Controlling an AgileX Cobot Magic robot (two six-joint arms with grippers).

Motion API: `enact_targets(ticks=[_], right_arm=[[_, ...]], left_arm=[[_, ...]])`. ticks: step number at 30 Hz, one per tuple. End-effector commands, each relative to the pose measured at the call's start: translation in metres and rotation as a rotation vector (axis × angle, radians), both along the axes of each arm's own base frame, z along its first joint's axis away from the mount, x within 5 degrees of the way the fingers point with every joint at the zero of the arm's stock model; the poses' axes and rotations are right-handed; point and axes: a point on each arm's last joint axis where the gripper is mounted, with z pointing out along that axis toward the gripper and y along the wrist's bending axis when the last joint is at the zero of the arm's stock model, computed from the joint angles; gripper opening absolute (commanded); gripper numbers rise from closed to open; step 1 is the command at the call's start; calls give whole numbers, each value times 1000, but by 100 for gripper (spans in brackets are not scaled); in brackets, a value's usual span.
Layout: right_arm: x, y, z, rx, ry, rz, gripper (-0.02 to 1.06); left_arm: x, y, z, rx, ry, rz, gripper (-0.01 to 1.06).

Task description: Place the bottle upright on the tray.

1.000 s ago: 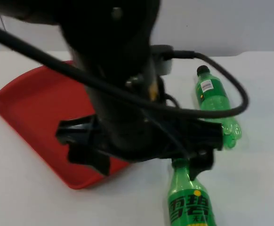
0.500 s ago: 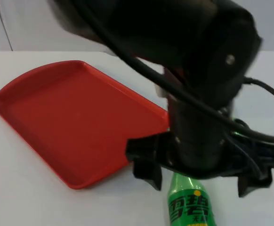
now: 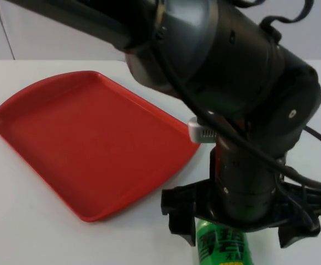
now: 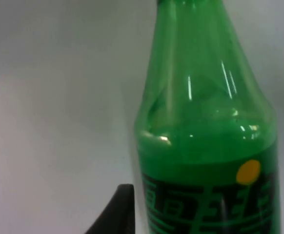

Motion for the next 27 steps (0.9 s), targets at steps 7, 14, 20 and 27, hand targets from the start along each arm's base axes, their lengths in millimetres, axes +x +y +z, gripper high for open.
enact_targets(ticks=[7,14,20,27], right_arm=[[-1,0,-1,2,-1,4,105],[-1,0,-1,2,-1,4,105],[-1,0,-1,2,-1,4,105],[-1,0,-1,2,-1,4,105]], left_arm=[[3,-2,-16,25,-22,-12,101],[12,0,-26,13,-11,16,101],[17,2,-25,9,-33,8,101],[15,4,-30,41,-11,2,101]])
